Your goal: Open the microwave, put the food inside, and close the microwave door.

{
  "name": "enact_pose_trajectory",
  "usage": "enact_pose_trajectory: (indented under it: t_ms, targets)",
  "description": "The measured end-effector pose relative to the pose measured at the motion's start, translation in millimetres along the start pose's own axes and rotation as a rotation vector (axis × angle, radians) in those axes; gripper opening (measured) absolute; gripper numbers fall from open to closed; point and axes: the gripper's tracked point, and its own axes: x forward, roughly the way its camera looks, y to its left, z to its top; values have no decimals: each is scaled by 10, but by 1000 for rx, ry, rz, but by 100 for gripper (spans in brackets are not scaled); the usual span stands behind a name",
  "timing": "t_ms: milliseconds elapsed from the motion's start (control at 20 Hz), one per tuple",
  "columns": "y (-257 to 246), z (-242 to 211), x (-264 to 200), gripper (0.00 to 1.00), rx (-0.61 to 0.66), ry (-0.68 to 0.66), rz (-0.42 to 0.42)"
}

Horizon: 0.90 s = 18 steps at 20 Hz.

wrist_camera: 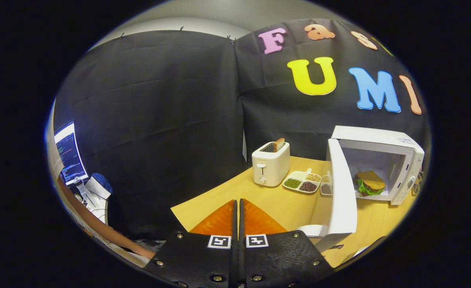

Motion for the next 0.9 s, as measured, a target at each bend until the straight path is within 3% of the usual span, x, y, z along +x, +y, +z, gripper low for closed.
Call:
enact_pose_trajectory:
  t_ms: [550, 900]
  targets:
    - [-259, -501, -43, 0, 63, 94, -32]
    - [-497, -538, -122, 0, 100, 102, -74]
